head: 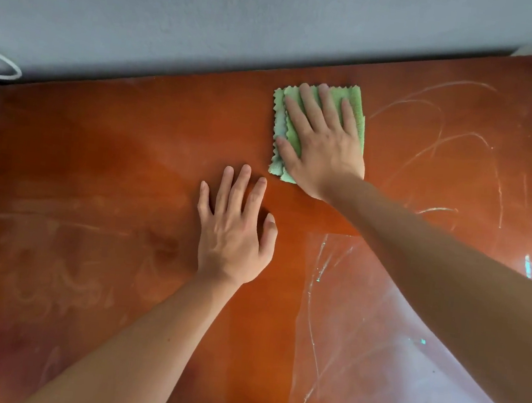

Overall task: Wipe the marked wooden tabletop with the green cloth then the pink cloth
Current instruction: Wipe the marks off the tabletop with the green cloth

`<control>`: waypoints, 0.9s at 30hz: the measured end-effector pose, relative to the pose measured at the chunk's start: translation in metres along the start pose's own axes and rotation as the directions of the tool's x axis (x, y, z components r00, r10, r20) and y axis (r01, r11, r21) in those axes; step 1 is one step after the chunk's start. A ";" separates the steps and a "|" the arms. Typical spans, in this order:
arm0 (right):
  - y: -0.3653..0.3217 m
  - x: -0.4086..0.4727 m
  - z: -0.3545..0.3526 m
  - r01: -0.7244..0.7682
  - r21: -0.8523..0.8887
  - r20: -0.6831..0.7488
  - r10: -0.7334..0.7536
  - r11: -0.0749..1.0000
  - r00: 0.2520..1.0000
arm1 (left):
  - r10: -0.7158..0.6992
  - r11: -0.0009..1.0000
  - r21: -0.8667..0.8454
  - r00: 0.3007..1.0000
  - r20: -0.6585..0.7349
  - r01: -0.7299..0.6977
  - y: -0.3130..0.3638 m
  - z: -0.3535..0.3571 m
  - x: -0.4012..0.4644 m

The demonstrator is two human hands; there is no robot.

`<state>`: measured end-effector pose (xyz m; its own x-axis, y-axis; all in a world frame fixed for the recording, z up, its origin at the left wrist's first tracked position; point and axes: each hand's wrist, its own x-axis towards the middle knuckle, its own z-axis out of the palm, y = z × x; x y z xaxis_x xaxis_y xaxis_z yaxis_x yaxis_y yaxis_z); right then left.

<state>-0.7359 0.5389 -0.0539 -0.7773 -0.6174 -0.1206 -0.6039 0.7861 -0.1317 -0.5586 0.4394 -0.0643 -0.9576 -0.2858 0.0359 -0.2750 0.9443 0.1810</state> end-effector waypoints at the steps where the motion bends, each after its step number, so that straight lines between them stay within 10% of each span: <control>1: -0.002 -0.012 0.002 0.006 -0.001 0.004 -0.006 1.000 1.000 | -0.002 1.000 -0.001 1.000 0.003 0.002 0.000 -0.001 0.000; 27: -0.055 -0.211 0.041 -0.146 0.020 -0.012 0.147 0.989 0.989 | 0.151 0.986 -0.085 0.980 0.129 -0.141 0.008 -0.009 -0.147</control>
<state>-0.5312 0.6246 -0.0612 -0.8595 -0.4951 -0.1269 -0.4799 0.8672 -0.1327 -0.4189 0.4876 -0.0596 -0.9912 -0.1162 -0.0641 -0.1289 0.9578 0.2568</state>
